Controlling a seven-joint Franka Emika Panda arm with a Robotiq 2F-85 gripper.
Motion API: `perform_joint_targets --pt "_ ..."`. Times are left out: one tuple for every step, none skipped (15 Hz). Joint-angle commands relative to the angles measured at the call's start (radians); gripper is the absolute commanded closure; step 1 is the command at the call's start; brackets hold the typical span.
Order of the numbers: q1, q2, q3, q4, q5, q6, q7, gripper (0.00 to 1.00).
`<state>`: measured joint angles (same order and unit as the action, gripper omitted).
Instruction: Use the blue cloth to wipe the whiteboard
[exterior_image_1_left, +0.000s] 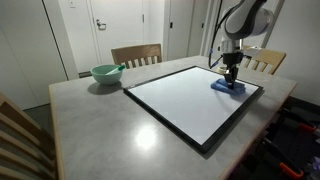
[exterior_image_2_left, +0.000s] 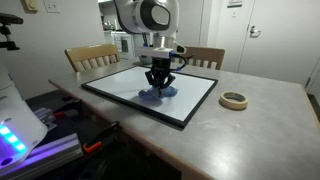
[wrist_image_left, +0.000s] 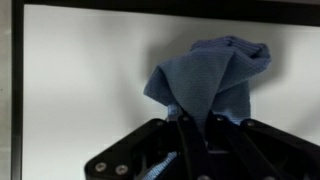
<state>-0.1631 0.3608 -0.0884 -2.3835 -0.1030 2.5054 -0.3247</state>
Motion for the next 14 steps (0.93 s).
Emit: perform_joint_targets --pt "0.013 0.134 0.011 0.116 -0.023 0.002 0.011 0.97" --pt "0.016 0.143 0.012 0.136 -0.026 -0.008 0.012 0.97" --pt "0.018 0.151 0.013 0.152 -0.027 -0.015 0.012 0.97" --pt "0.02 0.16 0.014 0.172 -0.028 -0.026 0.012 0.97" --pt "0.022 0.167 0.015 0.188 -0.029 -0.033 0.012 0.97" --pt "0.025 0.176 0.015 0.206 -0.03 -0.039 0.013 0.97" --pt "0.027 0.183 0.016 0.223 -0.031 -0.047 0.013 0.97" --pt "0.029 0.19 0.017 0.237 -0.032 -0.051 0.014 0.97" --pt "0.031 0.199 0.018 0.255 -0.034 -0.059 0.014 0.97" --pt "0.034 0.205 0.018 0.269 -0.037 -0.064 0.016 0.97" --pt "0.036 0.213 0.019 0.282 -0.04 -0.065 0.016 0.97" --pt "0.038 0.219 0.019 0.297 -0.042 -0.07 0.016 0.97" --pt "0.04 0.223 0.02 0.308 -0.045 -0.074 0.017 0.97" --pt "0.041 0.23 0.021 0.321 -0.047 -0.075 0.017 0.97"
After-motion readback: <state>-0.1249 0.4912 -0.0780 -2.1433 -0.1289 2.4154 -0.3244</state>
